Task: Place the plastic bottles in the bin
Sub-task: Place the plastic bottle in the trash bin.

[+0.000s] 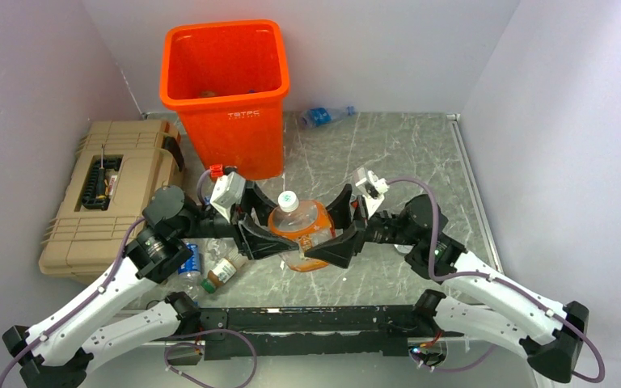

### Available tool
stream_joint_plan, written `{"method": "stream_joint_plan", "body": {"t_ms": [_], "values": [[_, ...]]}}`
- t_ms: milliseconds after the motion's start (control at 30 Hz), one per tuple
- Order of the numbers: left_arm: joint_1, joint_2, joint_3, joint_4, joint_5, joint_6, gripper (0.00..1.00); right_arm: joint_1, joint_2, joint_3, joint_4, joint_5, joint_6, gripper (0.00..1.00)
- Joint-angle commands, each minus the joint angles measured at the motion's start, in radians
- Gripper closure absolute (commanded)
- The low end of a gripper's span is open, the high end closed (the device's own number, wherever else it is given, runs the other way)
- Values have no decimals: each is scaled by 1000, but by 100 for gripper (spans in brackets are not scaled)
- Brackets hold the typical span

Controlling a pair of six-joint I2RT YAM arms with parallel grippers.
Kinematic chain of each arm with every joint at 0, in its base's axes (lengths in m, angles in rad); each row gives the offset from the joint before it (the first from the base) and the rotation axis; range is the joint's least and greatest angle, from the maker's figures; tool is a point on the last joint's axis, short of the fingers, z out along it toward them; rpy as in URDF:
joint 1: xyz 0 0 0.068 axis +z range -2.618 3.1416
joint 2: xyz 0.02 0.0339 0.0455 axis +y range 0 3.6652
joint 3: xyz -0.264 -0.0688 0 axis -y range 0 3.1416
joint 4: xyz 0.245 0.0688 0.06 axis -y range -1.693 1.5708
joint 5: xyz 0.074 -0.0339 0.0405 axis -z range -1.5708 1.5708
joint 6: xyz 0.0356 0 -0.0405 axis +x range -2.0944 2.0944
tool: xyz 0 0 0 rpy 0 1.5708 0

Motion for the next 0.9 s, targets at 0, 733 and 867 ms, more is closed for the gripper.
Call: {"method": "stream_joint_plan", "body": {"t_ms": [0, 733, 867], "values": [[6, -6, 11, 61, -4, -12, 68, -4, 24, -3, 127, -81, 45, 30], [5, 98, 250, -121, -242, 86, 12, -3, -39, -90, -6, 70, -104, 63], [5, 145, 251, -143, -212, 81, 15, -4, -33, -94, 6, 75, -105, 63]]}}
